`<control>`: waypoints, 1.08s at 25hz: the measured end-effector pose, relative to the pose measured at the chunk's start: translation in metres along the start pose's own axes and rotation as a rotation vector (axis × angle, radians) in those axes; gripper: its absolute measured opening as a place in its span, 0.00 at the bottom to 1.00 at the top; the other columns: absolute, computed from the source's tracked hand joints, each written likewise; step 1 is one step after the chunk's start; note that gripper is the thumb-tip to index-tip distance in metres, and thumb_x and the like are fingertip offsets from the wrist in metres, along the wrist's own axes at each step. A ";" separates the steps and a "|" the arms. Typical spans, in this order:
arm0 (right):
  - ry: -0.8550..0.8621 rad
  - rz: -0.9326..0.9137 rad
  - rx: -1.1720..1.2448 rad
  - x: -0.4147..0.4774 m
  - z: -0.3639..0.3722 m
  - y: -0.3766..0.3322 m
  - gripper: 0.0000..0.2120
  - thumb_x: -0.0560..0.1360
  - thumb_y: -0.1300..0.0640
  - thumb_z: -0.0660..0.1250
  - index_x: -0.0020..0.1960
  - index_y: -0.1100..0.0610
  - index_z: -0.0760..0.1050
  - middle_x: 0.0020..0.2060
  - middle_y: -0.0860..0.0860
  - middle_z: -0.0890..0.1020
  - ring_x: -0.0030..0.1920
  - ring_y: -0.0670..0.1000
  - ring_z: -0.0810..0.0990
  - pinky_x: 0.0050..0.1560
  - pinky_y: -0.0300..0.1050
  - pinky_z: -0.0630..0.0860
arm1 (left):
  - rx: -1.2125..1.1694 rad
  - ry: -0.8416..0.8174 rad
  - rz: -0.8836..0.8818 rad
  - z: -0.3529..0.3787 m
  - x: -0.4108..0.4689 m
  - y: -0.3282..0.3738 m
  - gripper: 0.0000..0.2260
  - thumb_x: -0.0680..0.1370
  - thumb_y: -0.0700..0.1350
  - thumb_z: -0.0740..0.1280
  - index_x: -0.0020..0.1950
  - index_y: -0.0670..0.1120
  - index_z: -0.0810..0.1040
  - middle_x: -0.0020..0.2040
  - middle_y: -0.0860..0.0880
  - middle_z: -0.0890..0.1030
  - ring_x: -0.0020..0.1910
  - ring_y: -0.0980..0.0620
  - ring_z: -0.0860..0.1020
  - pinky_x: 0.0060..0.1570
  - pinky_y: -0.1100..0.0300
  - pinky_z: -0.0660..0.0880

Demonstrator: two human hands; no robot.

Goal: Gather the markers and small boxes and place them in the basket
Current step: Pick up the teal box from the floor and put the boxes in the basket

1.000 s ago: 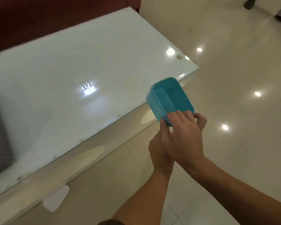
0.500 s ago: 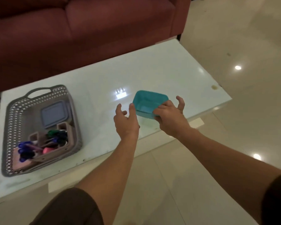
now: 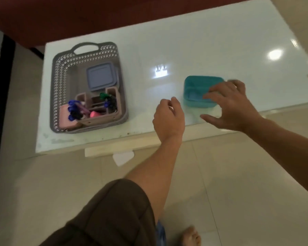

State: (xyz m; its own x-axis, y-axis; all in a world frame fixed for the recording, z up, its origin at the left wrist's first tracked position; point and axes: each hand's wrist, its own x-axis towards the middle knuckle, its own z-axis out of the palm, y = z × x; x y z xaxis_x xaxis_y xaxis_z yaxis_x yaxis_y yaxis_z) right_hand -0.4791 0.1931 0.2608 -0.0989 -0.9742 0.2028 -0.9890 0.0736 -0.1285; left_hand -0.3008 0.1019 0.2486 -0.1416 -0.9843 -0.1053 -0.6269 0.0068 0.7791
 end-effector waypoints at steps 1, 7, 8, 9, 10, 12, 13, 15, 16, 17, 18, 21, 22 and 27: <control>0.094 -0.041 0.065 -0.008 -0.001 -0.025 0.20 0.71 0.45 0.74 0.55 0.59 0.80 0.50 0.57 0.80 0.52 0.61 0.78 0.59 0.58 0.68 | 0.028 0.030 0.000 -0.011 -0.014 -0.017 0.16 0.83 0.55 0.58 0.42 0.46 0.74 0.37 0.50 0.79 0.36 0.48 0.77 0.37 0.54 0.72; -0.066 -0.017 0.419 -0.048 0.100 -0.185 0.06 0.77 0.53 0.67 0.44 0.54 0.80 0.36 0.48 0.79 0.38 0.52 0.77 0.32 0.45 0.75 | 0.165 0.096 -0.331 -0.069 -0.040 -0.165 0.14 0.83 0.48 0.58 0.44 0.42 0.76 0.36 0.48 0.76 0.38 0.42 0.77 0.38 0.57 0.66; -0.117 0.088 0.456 -0.047 0.125 -0.200 0.07 0.77 0.52 0.65 0.43 0.52 0.79 0.36 0.47 0.79 0.37 0.51 0.77 0.32 0.47 0.76 | 0.169 0.109 -0.402 -0.073 -0.034 -0.187 0.13 0.83 0.48 0.58 0.44 0.42 0.75 0.37 0.47 0.77 0.40 0.41 0.78 0.39 0.58 0.66; -0.171 0.190 0.494 -0.045 0.154 -0.213 0.07 0.77 0.52 0.64 0.43 0.51 0.79 0.37 0.46 0.79 0.37 0.51 0.77 0.34 0.49 0.77 | 0.165 0.119 -0.456 -0.074 -0.030 -0.212 0.12 0.83 0.47 0.58 0.44 0.43 0.74 0.39 0.46 0.78 0.42 0.40 0.79 0.40 0.57 0.66; -0.239 0.283 0.521 -0.042 0.185 -0.223 0.07 0.77 0.52 0.63 0.42 0.50 0.78 0.37 0.46 0.80 0.38 0.51 0.78 0.36 0.50 0.78 | 0.162 0.121 -0.497 -0.072 -0.024 -0.239 0.11 0.83 0.47 0.59 0.44 0.44 0.74 0.42 0.44 0.80 0.44 0.40 0.79 0.42 0.56 0.68; -0.362 0.398 0.542 -0.035 0.248 -0.238 0.08 0.76 0.52 0.61 0.43 0.51 0.78 0.40 0.47 0.82 0.41 0.53 0.80 0.41 0.50 0.79 | 0.156 0.105 -0.555 -0.060 -0.010 -0.298 0.10 0.82 0.46 0.59 0.49 0.44 0.76 0.49 0.42 0.83 0.45 0.41 0.78 0.44 0.56 0.70; -0.412 0.411 0.539 -0.031 0.279 -0.244 0.09 0.77 0.52 0.61 0.45 0.52 0.80 0.42 0.49 0.83 0.43 0.55 0.81 0.43 0.50 0.79 | 0.161 0.091 -0.578 -0.053 0.000 -0.327 0.10 0.82 0.46 0.59 0.53 0.44 0.78 0.52 0.42 0.83 0.47 0.41 0.78 0.46 0.56 0.70; -0.502 0.349 0.490 -0.023 0.338 -0.253 0.09 0.76 0.55 0.61 0.41 0.56 0.78 0.39 0.53 0.81 0.42 0.59 0.79 0.37 0.46 0.75 | 0.190 0.042 -0.607 -0.041 0.018 -0.380 0.14 0.81 0.45 0.60 0.64 0.46 0.79 0.60 0.44 0.81 0.56 0.42 0.79 0.51 0.56 0.71; -0.549 0.305 0.468 -0.018 0.360 -0.258 0.10 0.76 0.57 0.60 0.36 0.56 0.72 0.35 0.52 0.77 0.40 0.59 0.77 0.32 0.44 0.69 | 0.191 0.001 -0.611 -0.037 0.025 -0.402 0.16 0.81 0.44 0.60 0.68 0.47 0.77 0.64 0.44 0.79 0.59 0.43 0.79 0.53 0.56 0.71; -0.595 0.272 0.458 -0.012 0.380 -0.261 0.11 0.75 0.58 0.60 0.34 0.55 0.68 0.34 0.51 0.74 0.40 0.59 0.76 0.30 0.44 0.65 | 0.175 -0.046 -0.600 -0.034 0.032 -0.419 0.18 0.82 0.43 0.59 0.72 0.48 0.75 0.68 0.44 0.77 0.61 0.44 0.78 0.55 0.56 0.71; -0.645 0.234 0.442 -0.005 0.402 -0.266 0.10 0.76 0.58 0.59 0.35 0.53 0.68 0.37 0.51 0.76 0.43 0.59 0.77 0.33 0.44 0.67 | 0.156 -0.094 -0.580 -0.029 0.038 -0.438 0.20 0.82 0.42 0.58 0.74 0.48 0.73 0.71 0.44 0.74 0.63 0.45 0.77 0.56 0.57 0.70; -0.816 -0.011 0.276 0.008 0.457 -0.281 0.16 0.80 0.54 0.57 0.65 0.54 0.75 0.72 0.53 0.71 0.71 0.57 0.70 0.65 0.50 0.73 | 0.250 -0.262 -0.477 -0.015 0.055 -0.478 0.24 0.81 0.38 0.57 0.78 0.44 0.64 0.78 0.43 0.64 0.72 0.41 0.70 0.66 0.53 0.68; -0.867 -0.077 0.225 0.008 0.469 -0.286 0.21 0.81 0.54 0.57 0.73 0.55 0.69 0.78 0.52 0.63 0.77 0.56 0.62 0.72 0.53 0.68 | 0.332 -0.328 -0.428 -0.010 0.058 -0.487 0.26 0.80 0.38 0.57 0.80 0.44 0.61 0.80 0.43 0.60 0.74 0.39 0.67 0.69 0.51 0.67; -0.700 -0.237 0.027 0.002 0.480 -0.293 0.20 0.79 0.54 0.61 0.69 0.56 0.72 0.73 0.55 0.66 0.72 0.58 0.64 0.68 0.55 0.66 | 0.593 -0.419 -0.286 0.011 0.055 -0.507 0.23 0.82 0.41 0.60 0.77 0.44 0.66 0.80 0.44 0.59 0.76 0.40 0.62 0.71 0.48 0.69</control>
State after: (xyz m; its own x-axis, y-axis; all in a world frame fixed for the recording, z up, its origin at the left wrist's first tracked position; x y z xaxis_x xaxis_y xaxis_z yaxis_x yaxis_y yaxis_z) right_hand -0.1365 0.0674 -0.1673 0.2193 -0.8722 -0.4373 -0.9711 -0.1520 -0.1839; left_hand 0.0008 0.0464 -0.1594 -0.1164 -0.8142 -0.5687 -0.9708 -0.0278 0.2383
